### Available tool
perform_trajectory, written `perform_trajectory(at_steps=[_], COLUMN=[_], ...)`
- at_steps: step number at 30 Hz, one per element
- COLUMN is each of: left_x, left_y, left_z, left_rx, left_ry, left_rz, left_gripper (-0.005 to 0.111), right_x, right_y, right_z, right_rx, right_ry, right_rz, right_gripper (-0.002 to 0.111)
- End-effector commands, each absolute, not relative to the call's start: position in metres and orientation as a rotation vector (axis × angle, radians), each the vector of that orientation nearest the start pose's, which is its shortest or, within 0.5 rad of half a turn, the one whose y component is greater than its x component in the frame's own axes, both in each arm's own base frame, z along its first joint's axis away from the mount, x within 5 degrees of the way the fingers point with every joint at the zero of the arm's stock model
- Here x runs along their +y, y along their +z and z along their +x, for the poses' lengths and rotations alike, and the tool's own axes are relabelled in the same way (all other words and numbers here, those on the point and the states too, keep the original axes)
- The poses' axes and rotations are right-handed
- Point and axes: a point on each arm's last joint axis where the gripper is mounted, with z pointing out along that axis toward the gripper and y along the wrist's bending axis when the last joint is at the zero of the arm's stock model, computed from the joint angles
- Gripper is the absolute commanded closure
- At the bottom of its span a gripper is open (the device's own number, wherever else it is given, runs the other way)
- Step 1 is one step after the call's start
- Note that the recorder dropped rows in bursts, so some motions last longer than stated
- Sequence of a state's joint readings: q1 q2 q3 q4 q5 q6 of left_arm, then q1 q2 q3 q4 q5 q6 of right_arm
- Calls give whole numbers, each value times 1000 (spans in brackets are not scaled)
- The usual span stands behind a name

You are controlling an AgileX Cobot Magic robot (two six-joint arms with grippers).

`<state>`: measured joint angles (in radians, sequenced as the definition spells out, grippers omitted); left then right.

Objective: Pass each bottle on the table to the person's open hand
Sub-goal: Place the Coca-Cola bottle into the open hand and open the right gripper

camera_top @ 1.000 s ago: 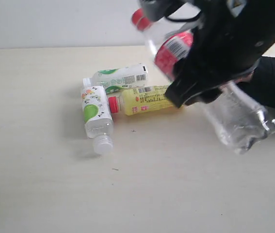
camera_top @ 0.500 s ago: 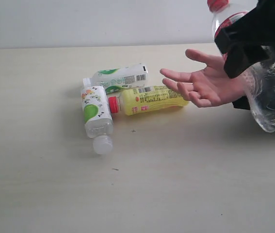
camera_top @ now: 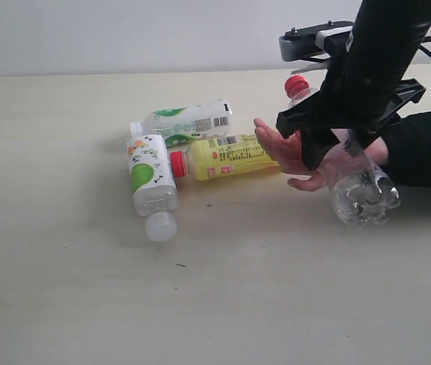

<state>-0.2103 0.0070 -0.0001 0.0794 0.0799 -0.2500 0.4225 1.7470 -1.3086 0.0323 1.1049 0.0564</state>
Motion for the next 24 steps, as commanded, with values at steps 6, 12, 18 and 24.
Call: perform_trajectory(at_steps=[6, 12, 18, 24], left_x=[-11, -11, -11, -11], left_y=[206, 206, 206, 206], left_z=[55, 55, 55, 55], left_rx=[1571, 1571, 1571, 1571], left_ry=[-297, -297, -297, -297], left_rz=[20, 20, 20, 20], left_gripper=[107, 107, 107, 107], right_x=[142, 143, 142, 143], right_y=[242, 242, 241, 242], right_z=[317, 317, 317, 317], right_rx=[2937, 2937, 2940, 2932], right_ry=[88, 90, 89, 91], right_rz=[-529, -528, -532, -533], right_gripper=[108, 106, 78, 44])
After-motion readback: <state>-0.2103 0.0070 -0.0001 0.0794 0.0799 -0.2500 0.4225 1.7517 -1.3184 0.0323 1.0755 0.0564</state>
